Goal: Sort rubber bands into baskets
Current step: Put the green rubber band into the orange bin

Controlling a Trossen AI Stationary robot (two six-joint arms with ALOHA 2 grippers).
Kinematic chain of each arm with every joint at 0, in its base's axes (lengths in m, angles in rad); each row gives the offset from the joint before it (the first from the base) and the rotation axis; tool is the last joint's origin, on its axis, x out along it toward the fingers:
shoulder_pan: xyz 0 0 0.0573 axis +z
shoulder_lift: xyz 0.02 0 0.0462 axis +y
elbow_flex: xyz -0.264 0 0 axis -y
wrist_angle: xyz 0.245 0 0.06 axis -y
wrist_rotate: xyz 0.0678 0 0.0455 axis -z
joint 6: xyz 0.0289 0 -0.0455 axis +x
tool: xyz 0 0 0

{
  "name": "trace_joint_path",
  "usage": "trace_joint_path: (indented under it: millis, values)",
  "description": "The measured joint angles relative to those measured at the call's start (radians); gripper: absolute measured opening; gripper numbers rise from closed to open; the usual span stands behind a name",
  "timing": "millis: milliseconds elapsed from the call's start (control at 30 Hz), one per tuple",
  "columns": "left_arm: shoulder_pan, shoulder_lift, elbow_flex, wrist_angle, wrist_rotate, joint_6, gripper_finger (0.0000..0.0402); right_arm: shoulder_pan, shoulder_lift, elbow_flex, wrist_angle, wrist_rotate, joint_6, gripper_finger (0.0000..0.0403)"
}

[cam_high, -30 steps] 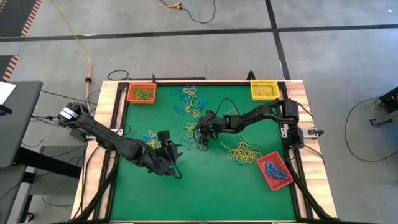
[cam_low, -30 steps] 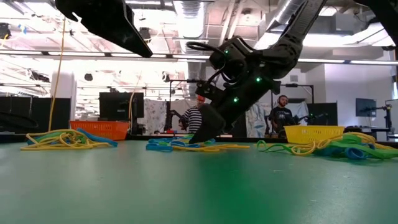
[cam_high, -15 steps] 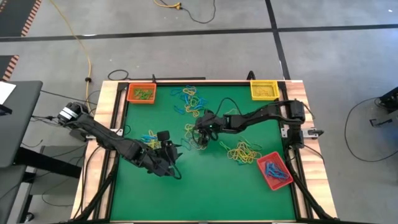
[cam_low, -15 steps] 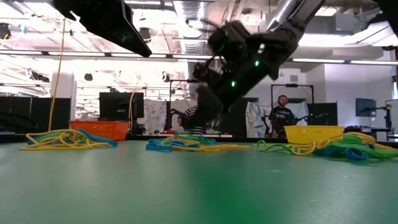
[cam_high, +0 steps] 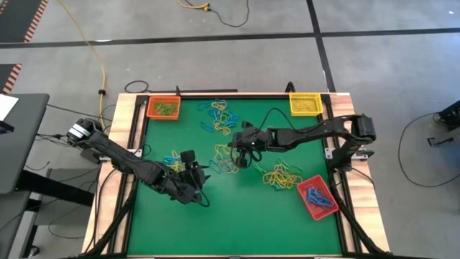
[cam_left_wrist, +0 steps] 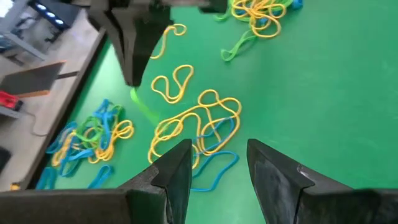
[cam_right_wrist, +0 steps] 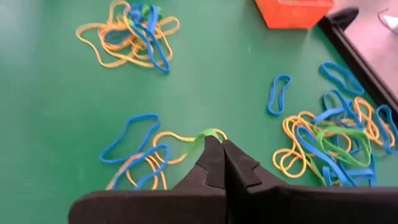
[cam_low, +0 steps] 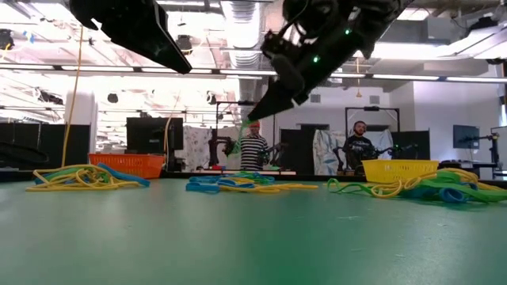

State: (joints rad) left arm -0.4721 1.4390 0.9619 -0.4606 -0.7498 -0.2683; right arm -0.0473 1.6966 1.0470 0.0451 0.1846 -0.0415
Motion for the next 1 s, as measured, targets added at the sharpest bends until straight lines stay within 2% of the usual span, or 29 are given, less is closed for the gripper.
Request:
trace_joint_path:
  millis: [367,533,667,800,1000]
  values:
    - [0.027,0.001,-0.003,0.013,-0.121,-0.052,0.0144,0.070,-0.080,0.000,0.000,0.001,-0.048,0.0015]
    - [0.060,0.001,-0.122,0.274,-0.140,-0.001,0.0145,0.103,-0.112,0.000,0.016,0.001,-0.074,0.0015]
    - [0.091,0.000,-0.213,0.496,-0.076,0.051,0.0154,0.122,-0.131,0.000,0.018,0.001,-0.088,0.0015]
    - [0.122,-0.001,-0.271,0.718,0.057,0.092,0.0166,0.127,-0.135,0.000,0.014,0.023,-0.091,0.0016]
    - [0.191,-0.001,-0.298,0.828,0.207,0.088,0.0172,0.126,-0.135,0.000,0.014,0.024,-0.093,0.0016]
